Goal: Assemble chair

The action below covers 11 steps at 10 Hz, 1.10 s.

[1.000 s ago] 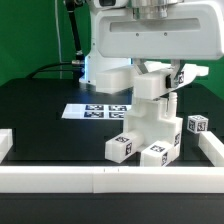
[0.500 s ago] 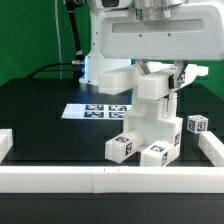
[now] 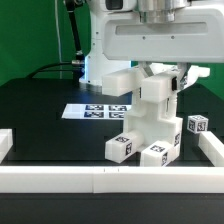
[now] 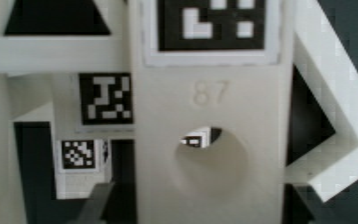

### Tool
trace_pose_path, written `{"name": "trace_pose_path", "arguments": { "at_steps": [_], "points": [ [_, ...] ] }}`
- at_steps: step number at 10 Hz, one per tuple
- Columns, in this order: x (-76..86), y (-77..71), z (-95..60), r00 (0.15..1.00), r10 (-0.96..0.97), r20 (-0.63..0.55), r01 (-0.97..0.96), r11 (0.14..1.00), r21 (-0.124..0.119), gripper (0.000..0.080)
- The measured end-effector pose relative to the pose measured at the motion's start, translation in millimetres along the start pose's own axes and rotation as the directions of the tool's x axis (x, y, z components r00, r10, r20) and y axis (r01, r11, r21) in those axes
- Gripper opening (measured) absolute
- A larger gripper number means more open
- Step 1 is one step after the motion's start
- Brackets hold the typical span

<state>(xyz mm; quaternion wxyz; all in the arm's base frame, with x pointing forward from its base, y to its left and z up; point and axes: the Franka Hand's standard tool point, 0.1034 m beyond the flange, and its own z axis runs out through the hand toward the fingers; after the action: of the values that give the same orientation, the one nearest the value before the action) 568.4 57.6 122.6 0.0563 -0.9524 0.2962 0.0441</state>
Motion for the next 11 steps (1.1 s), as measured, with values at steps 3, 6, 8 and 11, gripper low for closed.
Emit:
{"name": "trace_pose_path", "arguments": {
  "at_steps": [3, 6, 8, 11],
  "points": [
    [-3.0, -1.5, 3.9, 1.0, -0.006, 0.001, 0.006, 1.0, -0.004, 0.0289],
    [-2.7, 1.2, 11.7, 1.0, -0.004, 0.002, 0.004, 1.0, -0.011, 0.0289],
    [-3.1, 2.3, 14.4, 1.0, -0.003, 0.005, 0.003, 1.0, -0.015, 0.0289],
    [0.8, 8.5, 25.0, 1.0, -0.027, 0.013, 0.027, 0.999, -0.026, 0.0289]
  ]
}}
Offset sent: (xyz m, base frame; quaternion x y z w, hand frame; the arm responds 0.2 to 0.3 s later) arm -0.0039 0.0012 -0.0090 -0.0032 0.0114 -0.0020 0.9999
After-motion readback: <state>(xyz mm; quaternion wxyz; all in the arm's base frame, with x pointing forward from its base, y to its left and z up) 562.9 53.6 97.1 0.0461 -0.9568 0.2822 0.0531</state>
